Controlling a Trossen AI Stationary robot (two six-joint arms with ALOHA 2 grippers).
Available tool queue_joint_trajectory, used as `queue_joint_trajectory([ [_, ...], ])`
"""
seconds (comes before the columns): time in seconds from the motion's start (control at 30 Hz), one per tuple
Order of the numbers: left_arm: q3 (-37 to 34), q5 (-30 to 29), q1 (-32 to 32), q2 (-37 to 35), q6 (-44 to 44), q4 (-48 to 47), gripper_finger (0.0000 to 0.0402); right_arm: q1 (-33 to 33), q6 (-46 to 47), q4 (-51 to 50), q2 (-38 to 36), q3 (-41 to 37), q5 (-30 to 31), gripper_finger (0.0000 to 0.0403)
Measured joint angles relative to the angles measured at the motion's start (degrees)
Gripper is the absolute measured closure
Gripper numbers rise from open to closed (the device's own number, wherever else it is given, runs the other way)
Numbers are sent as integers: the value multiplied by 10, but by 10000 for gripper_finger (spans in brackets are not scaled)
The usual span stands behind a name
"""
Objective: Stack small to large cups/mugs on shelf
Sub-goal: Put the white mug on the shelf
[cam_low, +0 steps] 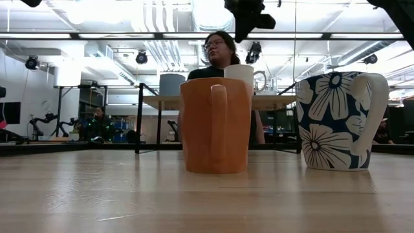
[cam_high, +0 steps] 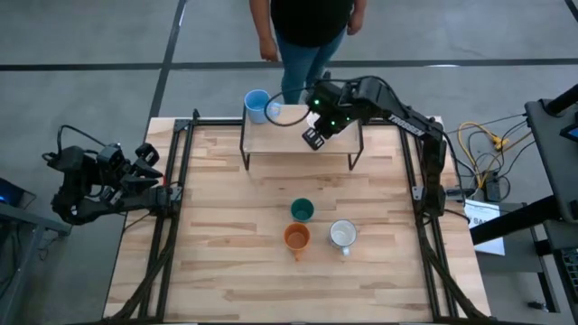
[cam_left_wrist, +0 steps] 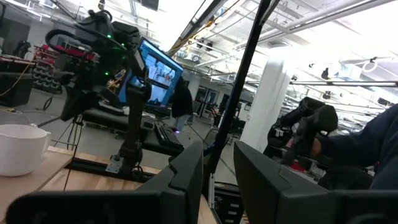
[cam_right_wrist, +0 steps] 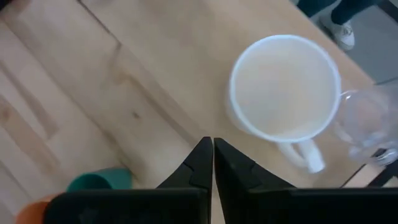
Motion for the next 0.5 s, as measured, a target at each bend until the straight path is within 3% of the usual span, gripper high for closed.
queue_joint_trajectory([
  [0.5, 0, 0, 0, 0, -2, 0, 324, 62, 56, -20, 66, -17, 18, 395],
])
